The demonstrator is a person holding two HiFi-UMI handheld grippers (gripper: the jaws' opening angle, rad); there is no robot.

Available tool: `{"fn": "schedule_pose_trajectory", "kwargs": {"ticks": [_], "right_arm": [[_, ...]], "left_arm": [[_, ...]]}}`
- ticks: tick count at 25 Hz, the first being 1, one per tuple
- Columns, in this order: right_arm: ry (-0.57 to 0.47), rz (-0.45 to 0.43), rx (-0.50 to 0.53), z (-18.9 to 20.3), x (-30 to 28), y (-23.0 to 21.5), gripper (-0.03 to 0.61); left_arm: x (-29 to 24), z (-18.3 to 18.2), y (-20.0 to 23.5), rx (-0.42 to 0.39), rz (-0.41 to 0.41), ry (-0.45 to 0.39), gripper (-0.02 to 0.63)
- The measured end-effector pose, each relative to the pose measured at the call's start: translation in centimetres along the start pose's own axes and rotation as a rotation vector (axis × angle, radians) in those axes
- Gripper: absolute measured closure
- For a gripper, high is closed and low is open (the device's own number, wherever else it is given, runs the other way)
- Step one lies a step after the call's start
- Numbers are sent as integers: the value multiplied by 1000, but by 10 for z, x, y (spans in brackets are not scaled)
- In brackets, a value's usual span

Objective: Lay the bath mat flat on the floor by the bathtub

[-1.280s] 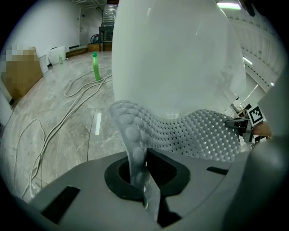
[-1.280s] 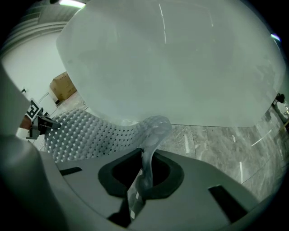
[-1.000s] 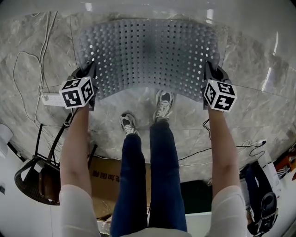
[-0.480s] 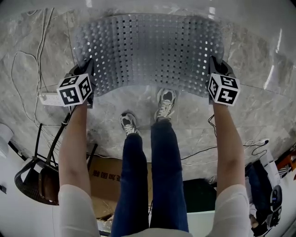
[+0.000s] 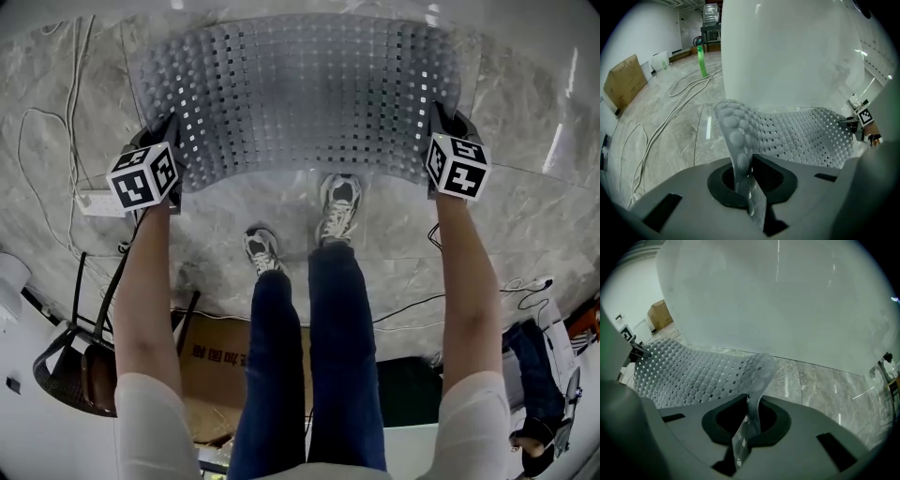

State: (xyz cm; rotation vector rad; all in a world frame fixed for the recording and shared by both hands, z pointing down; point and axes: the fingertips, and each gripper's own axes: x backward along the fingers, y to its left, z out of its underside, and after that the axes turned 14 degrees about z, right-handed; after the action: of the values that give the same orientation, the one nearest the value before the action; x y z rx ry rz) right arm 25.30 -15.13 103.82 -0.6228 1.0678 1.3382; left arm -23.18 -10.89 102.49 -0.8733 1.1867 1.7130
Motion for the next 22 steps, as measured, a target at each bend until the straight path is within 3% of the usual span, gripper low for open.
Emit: {"fn": "schedule_pose_trajectory", "kwargs": {"ticks": [22], "right_arm": [[52,64,-82,36,-45,-15,537]], "left_arm": [[-41,14,43,-62,-95,105,569]]}}
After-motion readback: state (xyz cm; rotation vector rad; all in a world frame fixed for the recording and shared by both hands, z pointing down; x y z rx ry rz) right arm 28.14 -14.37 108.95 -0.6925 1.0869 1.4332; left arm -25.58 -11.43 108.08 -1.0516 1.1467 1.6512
